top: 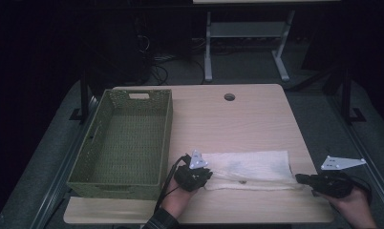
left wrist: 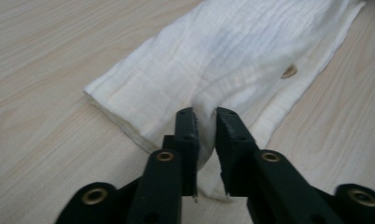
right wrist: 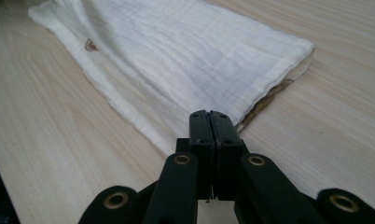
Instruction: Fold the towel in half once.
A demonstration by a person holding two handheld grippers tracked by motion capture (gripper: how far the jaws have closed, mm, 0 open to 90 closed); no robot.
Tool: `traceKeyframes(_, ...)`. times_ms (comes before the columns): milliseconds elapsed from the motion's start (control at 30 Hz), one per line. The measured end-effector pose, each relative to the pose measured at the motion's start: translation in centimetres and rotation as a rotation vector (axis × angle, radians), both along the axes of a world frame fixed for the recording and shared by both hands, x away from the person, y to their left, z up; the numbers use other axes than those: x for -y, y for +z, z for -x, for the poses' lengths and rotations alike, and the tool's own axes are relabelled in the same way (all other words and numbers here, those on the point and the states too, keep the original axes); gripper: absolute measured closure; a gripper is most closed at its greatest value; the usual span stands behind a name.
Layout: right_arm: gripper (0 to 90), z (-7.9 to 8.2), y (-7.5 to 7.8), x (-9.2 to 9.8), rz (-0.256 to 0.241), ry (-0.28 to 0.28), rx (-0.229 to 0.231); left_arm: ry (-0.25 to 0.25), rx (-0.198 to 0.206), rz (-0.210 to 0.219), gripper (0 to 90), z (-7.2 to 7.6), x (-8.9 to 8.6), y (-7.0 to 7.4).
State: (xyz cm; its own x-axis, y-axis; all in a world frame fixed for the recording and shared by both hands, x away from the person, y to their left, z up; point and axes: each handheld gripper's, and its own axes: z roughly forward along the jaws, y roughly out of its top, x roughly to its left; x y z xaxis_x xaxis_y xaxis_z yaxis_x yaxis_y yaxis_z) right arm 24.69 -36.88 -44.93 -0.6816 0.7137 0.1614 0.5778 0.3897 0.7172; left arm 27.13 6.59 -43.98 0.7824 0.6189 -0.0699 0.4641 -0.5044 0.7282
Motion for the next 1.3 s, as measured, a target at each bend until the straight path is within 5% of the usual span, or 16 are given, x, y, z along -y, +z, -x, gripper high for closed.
traceKeyframes(367, 81.6, -0.1, 0.5, -0.2, -0.029, 0.01, 0.028, 0.001, 0.035, 0.017, 69.5, -0.2, 0.0, 0.9)
traceKeyframes(800, 68.1, -4.1, 0.6, -1.4, 0.008, -0.007, 0.042, 0.092, 0.095, -0.017, 64.7, -3.9, 0.7, 0.7)
traceKeyframes(1100, 64.0, -7.4, 0.4, -1.9, 0.018, -0.039, 0.044, 0.158, 0.092, -0.059, 63.6, -6.5, 0.9, -0.4)
traceKeyframes(1300, 61.0, -9.0, 0.0, -1.8, 0.025, -0.062, 0.032, 0.156, 0.068, -0.079, 63.6, -7.2, 1.1, -1.4)
